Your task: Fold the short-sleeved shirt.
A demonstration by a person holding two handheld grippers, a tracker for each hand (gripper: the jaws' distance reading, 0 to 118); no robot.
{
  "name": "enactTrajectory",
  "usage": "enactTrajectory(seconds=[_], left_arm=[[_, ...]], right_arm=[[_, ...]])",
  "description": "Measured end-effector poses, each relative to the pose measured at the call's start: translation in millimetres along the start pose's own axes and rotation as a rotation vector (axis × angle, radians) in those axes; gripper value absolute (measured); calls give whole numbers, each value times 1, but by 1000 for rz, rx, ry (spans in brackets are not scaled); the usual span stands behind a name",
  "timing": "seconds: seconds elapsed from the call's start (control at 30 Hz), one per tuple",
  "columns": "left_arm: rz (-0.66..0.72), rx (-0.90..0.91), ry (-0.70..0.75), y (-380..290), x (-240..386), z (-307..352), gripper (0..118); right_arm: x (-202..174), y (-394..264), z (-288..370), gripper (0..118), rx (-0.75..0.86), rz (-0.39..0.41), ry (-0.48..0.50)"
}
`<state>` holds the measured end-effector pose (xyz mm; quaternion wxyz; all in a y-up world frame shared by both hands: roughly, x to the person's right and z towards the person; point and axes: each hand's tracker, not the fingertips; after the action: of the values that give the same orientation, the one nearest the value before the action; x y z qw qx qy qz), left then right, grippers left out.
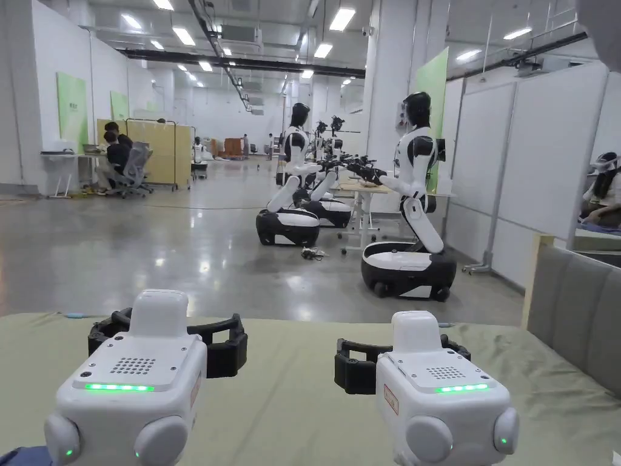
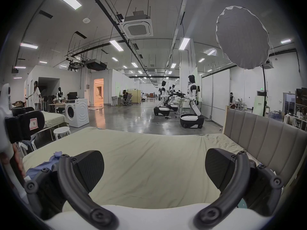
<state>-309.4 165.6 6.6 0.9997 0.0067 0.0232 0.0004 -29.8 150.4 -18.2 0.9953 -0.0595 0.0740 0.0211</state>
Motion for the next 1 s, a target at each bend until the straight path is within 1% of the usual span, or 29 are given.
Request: enactTrajectory(seconds=[0.07,0.13,0.23,0.37,0.57,0.6,0.63,0.67,0.7,0.73,0.77,0.8,0.83,0.9,1.0], left_arm=[[36,-52,-15,1,1,-1,118],[74,-57,-29,-2,-2,-4,118],[73,-46,-19,-4,-2,-5,118],[57,-50,-22,-5,0,-5,118],[64,-51,-34,-6,1,-9,118],[65,-49,-40,-6,1,-8,118],[61,-50,-65,-5,2,-8,115],[48,-42,-74,-5,3,-6,96],[17,-19,-23,-5,7,-6,26],[-16,-16,73,-7,8,-7,5],[-7,-3,30,-6,5,-8,5],[43,-39,-22,-4,3,-6,5],[68,-53,-38,-3,1,-6,5],[33,-30,8,-5,-1,-5,5],[64,-40,8,-7,-12,-4,5]], right_arm=[[-1,0,-2,118,2,4,-2],[-3,0,-2,118,5,4,-11],[-3,2,1,118,1,-2,-3],[-3,1,-1,118,10,8,-12],[-1,1,-2,118,10,1,-24],[0,2,-1,116,8,-4,-21],[2,2,2,108,12,-26,8],[3,2,2,85,13,-30,4],[1,2,1,21,8,-17,-34],[1,1,-1,0,16,1,-72],[3,1,0,0,21,-10,-43],[5,3,1,0,12,-23,-23],[6,4,2,0,4,-23,-18],[2,3,3,0,11,3,-37],[-3,4,1,0,-3,15,-19]])
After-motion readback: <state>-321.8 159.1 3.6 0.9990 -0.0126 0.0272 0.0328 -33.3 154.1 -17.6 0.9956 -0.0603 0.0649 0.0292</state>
